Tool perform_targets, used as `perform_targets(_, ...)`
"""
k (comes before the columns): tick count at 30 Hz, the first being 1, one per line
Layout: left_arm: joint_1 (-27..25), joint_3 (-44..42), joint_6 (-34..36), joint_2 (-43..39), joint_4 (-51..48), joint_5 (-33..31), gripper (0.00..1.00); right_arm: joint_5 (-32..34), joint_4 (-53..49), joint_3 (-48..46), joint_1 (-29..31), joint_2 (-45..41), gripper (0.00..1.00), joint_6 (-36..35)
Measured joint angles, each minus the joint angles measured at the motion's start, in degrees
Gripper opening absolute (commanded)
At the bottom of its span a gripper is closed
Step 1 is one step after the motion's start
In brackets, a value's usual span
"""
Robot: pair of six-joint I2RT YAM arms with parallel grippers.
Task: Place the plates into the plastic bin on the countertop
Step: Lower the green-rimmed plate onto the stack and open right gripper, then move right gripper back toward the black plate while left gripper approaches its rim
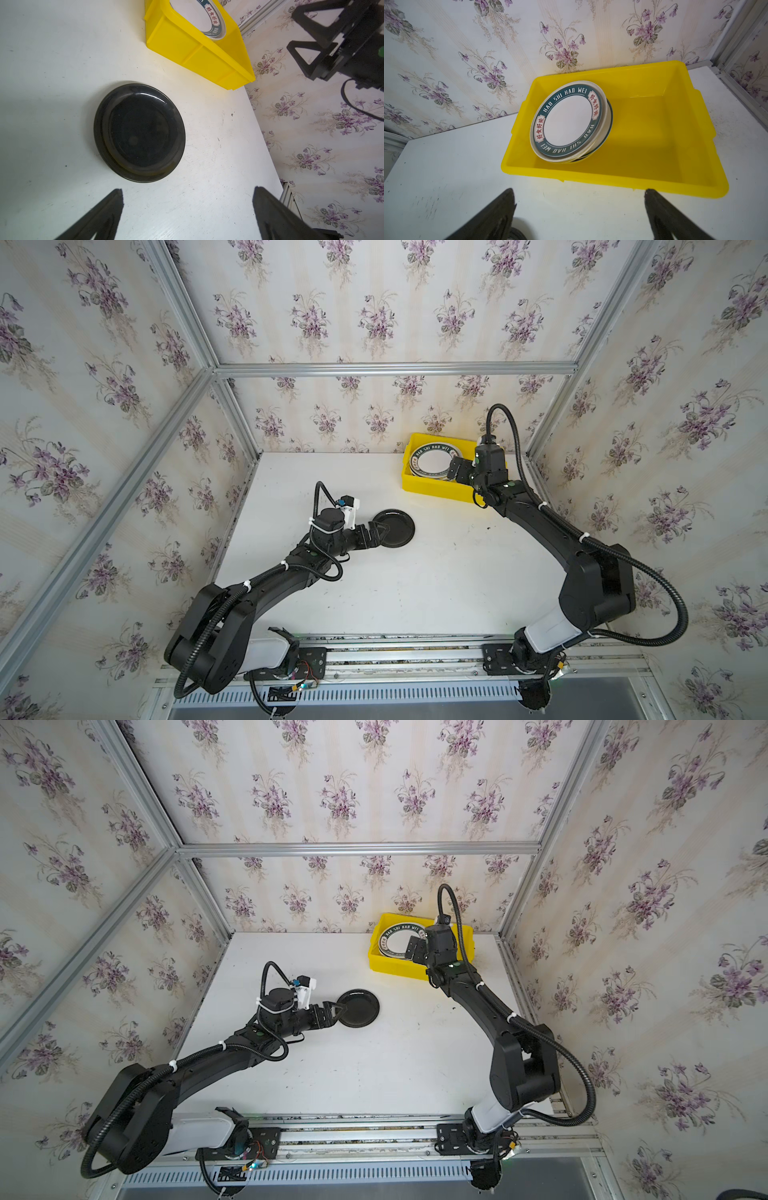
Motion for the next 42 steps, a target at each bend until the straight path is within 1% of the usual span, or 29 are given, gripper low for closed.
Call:
perform_targets(8,0.0,-2.32,2.08,-6.71,-0.79,-4.39,0.99,-4.42,8.24,-16.79,-0.02,-13.73,1.0,-1.03)
perform_targets(12,-0.04,-4.57,2.95,-8.98,-0.37,-7.69,0.99,-6.91,9.84,-21.9,-1.14,-19.1,0.99,0.13)
perform_targets(15,-0.04,-5.46,3.41,-10.08,-0.7,-10.78,0.99,-10.29,9.92,-24.24,-3.98,-22.12,1.0,2.25)
perform_targets(19,-0.04,-4.92,3.91,-9.88,-1.57,-13.38,0.99,-16.94,9.62,-26.29,-7.06,-23.43,1.0,3.72)
perform_targets(22,-0.04,-4.24,3.96,-9.07,-4.17,-14.19,0.99,-21.49,10.62,-28.59,-8.5,-23.8,0.99,5.46)
perform_targets(26,-0.04,-3.56,3.96,-8.07,-7.32,-15.08,0.99,-27.21,14.88,-33.24,-9.7,-23.39,0.99,8.07)
perform_targets(29,-0.04,-3.69,3.96,-7.54,-8.76,-15.23,0.99,-30.05,16.63,-33.88,-10.12,-22.1,0.99,8.61)
perform_targets(35,-0.04,-3.5,3.93,-6.08,-9.75,-15.17,0.99,-33.4,19.21,-34.23,-11.1,-20.55,0.99,8.66)
perform_targets(39,-0.02,-3.23,3.93,-5.07,-9.81,-14.78,0.99,-33.86,20.09,-34.97,-11.32,-21.11,1.0,9.6)
perform_targets(42,-0.02,-2.86,3.93,-2.73,-9.75,-13.97,0.99,-34.07,20.85,-35.76,-11.39,-21.62,1.0,9.7)
